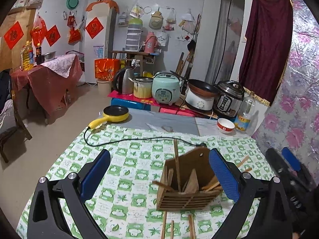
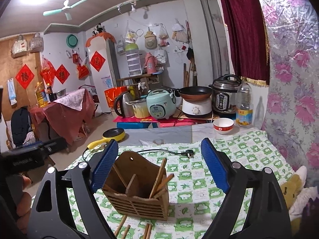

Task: Organize utensils
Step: 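Withdraw both grippers from the holder back toward the loose chopsticks, then close the left gripper on a chopstick while the right gripper grasps another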

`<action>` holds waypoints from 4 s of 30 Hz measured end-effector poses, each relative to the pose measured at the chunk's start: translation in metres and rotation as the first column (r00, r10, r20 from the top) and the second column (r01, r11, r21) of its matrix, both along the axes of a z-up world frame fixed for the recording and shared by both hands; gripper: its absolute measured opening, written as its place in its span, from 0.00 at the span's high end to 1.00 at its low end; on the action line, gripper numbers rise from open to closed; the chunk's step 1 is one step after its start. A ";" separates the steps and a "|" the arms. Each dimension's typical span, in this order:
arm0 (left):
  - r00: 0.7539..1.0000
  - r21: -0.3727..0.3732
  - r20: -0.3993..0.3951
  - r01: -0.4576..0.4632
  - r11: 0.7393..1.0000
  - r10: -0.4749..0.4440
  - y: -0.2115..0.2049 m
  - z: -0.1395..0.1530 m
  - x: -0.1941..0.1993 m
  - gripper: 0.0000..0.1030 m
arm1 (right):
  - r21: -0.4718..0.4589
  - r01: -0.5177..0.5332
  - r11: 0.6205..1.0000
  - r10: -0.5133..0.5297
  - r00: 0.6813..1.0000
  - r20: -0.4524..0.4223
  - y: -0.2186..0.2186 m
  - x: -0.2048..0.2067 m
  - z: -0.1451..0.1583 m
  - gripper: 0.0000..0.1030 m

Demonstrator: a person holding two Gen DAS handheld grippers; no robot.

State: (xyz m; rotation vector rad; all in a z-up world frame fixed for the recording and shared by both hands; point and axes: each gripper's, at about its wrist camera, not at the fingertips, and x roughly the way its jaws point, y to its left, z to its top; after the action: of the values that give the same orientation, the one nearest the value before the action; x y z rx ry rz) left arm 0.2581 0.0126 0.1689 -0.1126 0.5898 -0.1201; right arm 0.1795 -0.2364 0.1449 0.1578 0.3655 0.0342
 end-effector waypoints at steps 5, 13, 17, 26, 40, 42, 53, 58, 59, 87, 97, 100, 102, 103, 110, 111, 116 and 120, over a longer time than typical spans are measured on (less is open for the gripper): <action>1.000 0.034 0.018 -0.023 0.999 0.022 0.011 -0.054 -0.022 0.06 | -0.020 0.000 1.000 0.000 1.000 0.004 -0.002 -0.024 -0.005 0.13; 0.979 0.087 -0.200 -0.027 0.996 0.043 0.041 -0.144 -0.029 0.06 | -0.006 0.012 1.000 -0.012 0.992 -0.125 -0.023 -0.051 -0.087 0.06; 0.969 0.146 -0.242 -0.011 0.989 0.047 0.048 -0.165 -0.045 0.06 | 0.060 -0.019 0.998 0.035 0.962 -0.271 -0.037 -0.047 -0.123 0.06; 0.926 0.181 -0.338 0.241 0.953 -0.170 0.023 -0.196 -0.084 0.06 | -0.032 -0.066 0.997 0.050 0.930 -0.364 -0.022 -0.063 -0.155 0.06; 0.843 0.167 -0.479 0.361 0.918 -0.244 0.007 -0.225 -0.084 0.04 | -0.096 -0.188 0.977 0.132 0.900 -0.415 -0.004 -0.076 -0.170 0.06; 0.849 0.163 -0.479 0.336 0.928 -0.224 0.012 -0.225 -0.081 0.04 | -0.115 -0.268 0.956 0.196 0.882 -0.429 0.007 -0.084 -0.173 0.06; 0.851 0.168 -0.478 0.334 0.927 -0.220 0.010 -0.225 -0.081 0.04 | -0.192 -0.496 0.847 0.344 0.786 -0.514 0.043 -0.118 -0.187 0.06; 0.850 0.168 -0.478 0.334 0.927 -0.220 0.010 -0.225 -0.081 0.04 | -0.189 -0.521 0.833 0.357 0.766 -0.535 0.047 -0.118 -0.192 0.06; 0.850 0.168 -0.478 0.334 0.927 -0.220 0.010 -0.225 -0.081 0.04 | -0.193 -0.534 0.823 0.364 0.757 -0.542 0.049 -0.118 -0.193 0.06; 0.851 0.167 -0.478 0.333 0.928 -0.219 0.010 -0.226 -0.081 0.04 | -0.138 -0.559 0.818 0.391 0.715 -0.580 0.054 -0.122 -0.196 0.13; 0.851 0.167 -0.478 0.332 0.928 -0.218 0.010 -0.226 -0.082 0.04 | -0.115 -0.411 0.904 0.269 0.759 -0.593 0.005 -0.113 -0.200 0.26; 0.851 0.168 -0.478 0.331 0.928 -0.217 0.010 -0.227 -0.082 0.04 | -0.104 -0.375 0.921 0.248 0.772 -0.586 -0.010 -0.116 -0.198 0.31; 0.852 0.170 -0.478 0.330 0.929 -0.215 0.010 -0.226 -0.082 0.04 | -0.098 -0.380 0.920 0.258 0.775 -0.577 -0.008 -0.115 -0.197 0.36; 0.853 0.172 -0.478 0.327 0.929 -0.211 0.011 -0.226 -0.083 0.04 | -0.097 -0.388 0.916 0.267 0.774 -0.574 -0.005 -0.115 -0.197 0.39; 0.849 0.179 -0.479 0.342 0.923 -0.221 0.018 -0.221 -0.105 0.05 | -0.065 -0.423 0.904 0.315 0.760 -0.569 0.011 -0.111 -0.196 0.47; 0.849 0.179 -0.478 0.344 0.922 -0.224 0.018 -0.221 -0.107 0.05 | -0.051 -0.419 0.907 0.316 0.755 -0.574 0.010 -0.109 -0.197 0.48; 0.840 0.159 -0.473 0.377 0.913 -0.264 0.017 -0.218 -0.119 0.18 | 0.003 -0.395 0.919 0.322 0.744 -0.586 0.004 -0.106 -0.201 0.53; 0.843 0.156 -0.447 0.402 0.902 -0.299 0.009 -0.215 -0.127 0.38 | -0.009 -0.389 0.921 0.310 0.749 -0.586 0.005 -0.106 -0.201 0.61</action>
State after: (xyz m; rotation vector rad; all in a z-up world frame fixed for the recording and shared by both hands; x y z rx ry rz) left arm 0.1315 0.0216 -0.0457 0.2223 1.0457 -0.3896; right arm 0.0737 -0.2313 -0.0564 -0.0418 1.0072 0.3438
